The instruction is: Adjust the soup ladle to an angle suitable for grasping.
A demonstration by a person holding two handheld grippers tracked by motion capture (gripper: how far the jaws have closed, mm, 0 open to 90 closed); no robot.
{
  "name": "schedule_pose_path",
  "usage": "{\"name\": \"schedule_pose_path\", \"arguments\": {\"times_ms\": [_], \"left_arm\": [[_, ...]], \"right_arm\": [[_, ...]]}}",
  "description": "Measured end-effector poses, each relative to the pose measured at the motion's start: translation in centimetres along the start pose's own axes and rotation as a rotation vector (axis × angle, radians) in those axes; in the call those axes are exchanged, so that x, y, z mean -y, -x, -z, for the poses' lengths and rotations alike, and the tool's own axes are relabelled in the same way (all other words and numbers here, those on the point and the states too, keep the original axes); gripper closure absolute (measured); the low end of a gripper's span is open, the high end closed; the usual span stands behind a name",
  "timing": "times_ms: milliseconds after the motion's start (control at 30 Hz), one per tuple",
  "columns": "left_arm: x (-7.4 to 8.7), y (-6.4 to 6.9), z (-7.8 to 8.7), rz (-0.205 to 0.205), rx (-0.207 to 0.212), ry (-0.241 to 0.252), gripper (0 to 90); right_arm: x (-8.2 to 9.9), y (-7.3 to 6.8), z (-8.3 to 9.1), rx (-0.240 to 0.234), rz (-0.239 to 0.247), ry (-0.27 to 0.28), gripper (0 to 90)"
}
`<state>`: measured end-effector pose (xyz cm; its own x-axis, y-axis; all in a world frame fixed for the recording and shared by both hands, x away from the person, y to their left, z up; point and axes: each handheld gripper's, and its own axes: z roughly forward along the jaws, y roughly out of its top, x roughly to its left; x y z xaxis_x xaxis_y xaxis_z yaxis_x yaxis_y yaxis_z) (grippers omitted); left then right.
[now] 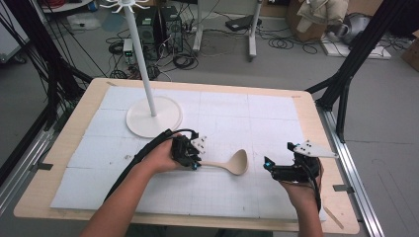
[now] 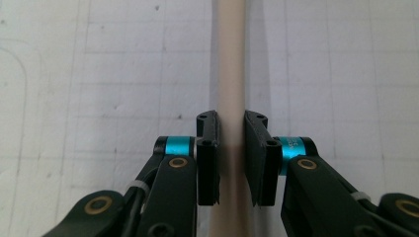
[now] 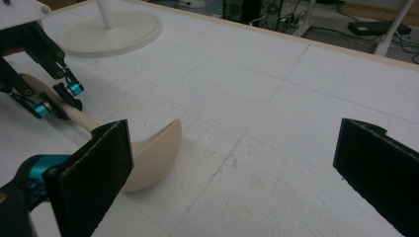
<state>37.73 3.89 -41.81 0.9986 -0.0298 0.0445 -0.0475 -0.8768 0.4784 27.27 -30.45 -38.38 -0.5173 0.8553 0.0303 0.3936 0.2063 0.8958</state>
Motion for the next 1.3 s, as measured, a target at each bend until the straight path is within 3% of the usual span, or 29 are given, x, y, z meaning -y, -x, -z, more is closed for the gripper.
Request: {"name": "schedule_pose_path", "arguments": {"times_ms": [233,433,567,633,900,1133,1300], "left_arm": [[-1.1,-0.2,-1.1,0.004,0.011,0.024,76.5],[-2.0,-0.1,-1.6,-0.024,0.020,0.007,76.4],[-1.8,-0.1,-1.6,0.035,0.022,0.012,75.0],[-1.7,-0.2,-1.5,0.049,0.022,0.007,69.3],[-0.9,-0.3,-0.5,0.056,0.001,0.000,57.1],[1.0,-0.1,2.3,0.118,0.025,0.124,50.5],[3.3,0.0,4.5,0.185,0.006,0.206,42.9]], "right_arm": [[0.1,0.2,0.0,0.006,-0.006,-0.001,0.7],[0.0,0.1,-0.2,0.005,-0.005,-0.003,0.7],[-0.1,0.1,-0.3,0.004,-0.006,-0.003,0.7],[-0.1,0.1,-0.3,0.002,-0.003,-0.002,0.7],[0.0,0.0,-0.6,0.003,-0.003,-0.003,0.7],[-0.2,-0.2,-0.8,-0.006,-0.004,0.007,0.7],[-0.3,-0.5,-1.1,-0.015,0.006,0.005,0.7]]}}
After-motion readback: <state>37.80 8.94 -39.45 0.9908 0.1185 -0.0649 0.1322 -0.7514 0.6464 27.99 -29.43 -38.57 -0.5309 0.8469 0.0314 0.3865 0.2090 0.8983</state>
